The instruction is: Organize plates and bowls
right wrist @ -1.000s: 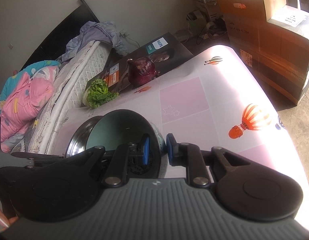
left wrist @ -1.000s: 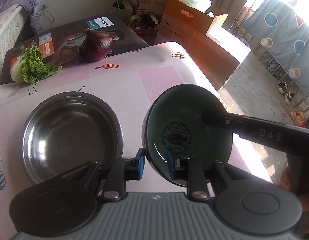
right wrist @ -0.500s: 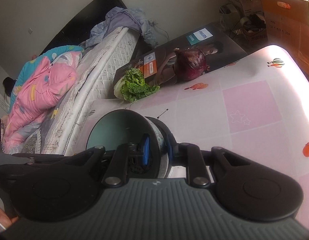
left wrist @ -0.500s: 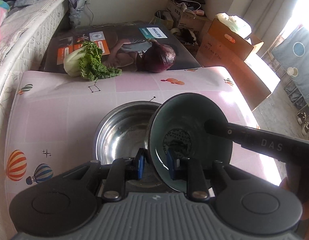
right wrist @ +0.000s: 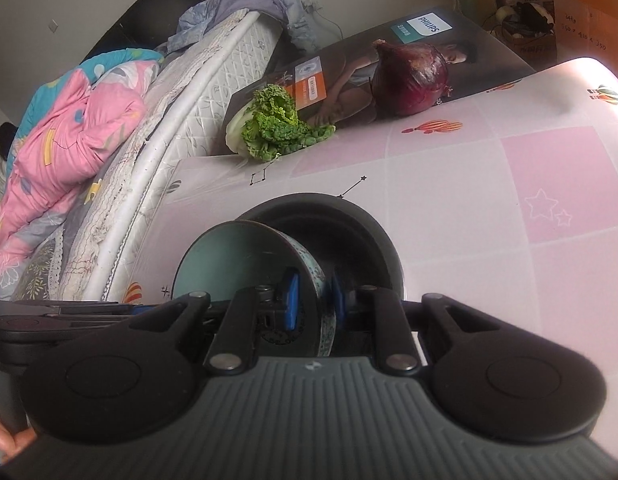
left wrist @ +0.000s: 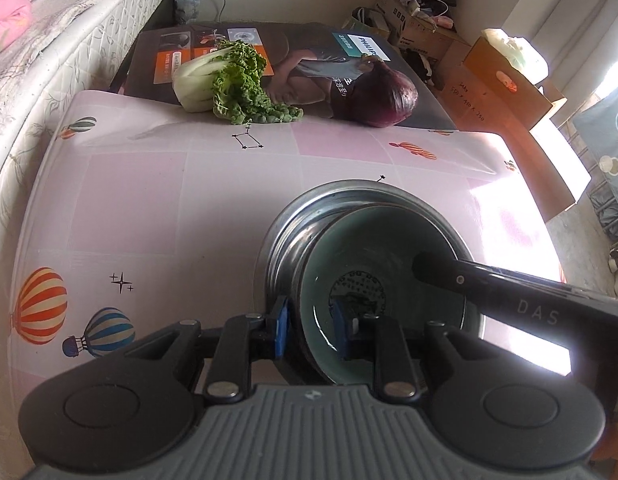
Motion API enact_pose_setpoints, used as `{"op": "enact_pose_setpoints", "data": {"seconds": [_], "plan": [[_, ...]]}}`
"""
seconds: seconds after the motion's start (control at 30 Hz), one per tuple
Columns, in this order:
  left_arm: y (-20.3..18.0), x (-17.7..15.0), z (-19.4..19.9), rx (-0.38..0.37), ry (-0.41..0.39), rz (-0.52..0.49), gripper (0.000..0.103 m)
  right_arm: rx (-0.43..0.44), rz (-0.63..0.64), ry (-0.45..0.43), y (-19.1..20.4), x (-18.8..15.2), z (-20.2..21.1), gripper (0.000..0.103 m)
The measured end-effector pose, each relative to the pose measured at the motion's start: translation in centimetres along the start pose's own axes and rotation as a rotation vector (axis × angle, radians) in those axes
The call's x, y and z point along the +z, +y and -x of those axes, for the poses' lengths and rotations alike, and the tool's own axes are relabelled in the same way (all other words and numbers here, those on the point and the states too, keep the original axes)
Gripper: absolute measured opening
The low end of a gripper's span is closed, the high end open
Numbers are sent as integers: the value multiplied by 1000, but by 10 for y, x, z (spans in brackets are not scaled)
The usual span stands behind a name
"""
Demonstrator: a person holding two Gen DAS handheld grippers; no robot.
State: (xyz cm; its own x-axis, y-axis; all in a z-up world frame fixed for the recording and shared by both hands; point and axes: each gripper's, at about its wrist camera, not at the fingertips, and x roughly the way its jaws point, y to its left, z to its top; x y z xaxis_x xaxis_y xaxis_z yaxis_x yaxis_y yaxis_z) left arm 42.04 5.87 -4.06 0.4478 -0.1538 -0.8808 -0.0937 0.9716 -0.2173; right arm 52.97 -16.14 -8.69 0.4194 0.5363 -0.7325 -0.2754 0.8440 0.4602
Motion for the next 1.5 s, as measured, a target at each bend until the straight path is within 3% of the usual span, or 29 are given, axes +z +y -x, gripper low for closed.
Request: {"op": "enact_pose_setpoints", "data": {"seconds": [0.17,0.23,0.3,0.33,0.53,0.7,0.93,1.07,1.17,1.5], "plan": [[1,0,7,-32,-19,-7,32,-29,44,-29,5,2,1,19],[-1,0,14,-35,-41,-22,39,-37,56,-44,6,3,5,29],[-2,-1,22,-42,-55,-26,58,-38,60,-64,7,4,11,33],[-1,-2,26,-52,-67,-29,62,-35,58,-72,7,4,15,36],[0,-20,62,-65,-122,-99,75,-4,52,-125,3,-11,59,55],[7,-49,109,-64,-225,-186,87,-8,94,-180,1,-43,118,74],[32,-102,162,-12,-327,-212,91,-58,72,-296,-2,-105,210,86],[46,-138,181,-7,-352,-211,92,-137,109,-346,11,-136,249,90],[53,-164,194,4,-375,-205,93,-205,158,-369,30,-154,268,102],[73,-232,227,-5,-408,-121,103,-388,354,-398,103,-218,295,102]]}}
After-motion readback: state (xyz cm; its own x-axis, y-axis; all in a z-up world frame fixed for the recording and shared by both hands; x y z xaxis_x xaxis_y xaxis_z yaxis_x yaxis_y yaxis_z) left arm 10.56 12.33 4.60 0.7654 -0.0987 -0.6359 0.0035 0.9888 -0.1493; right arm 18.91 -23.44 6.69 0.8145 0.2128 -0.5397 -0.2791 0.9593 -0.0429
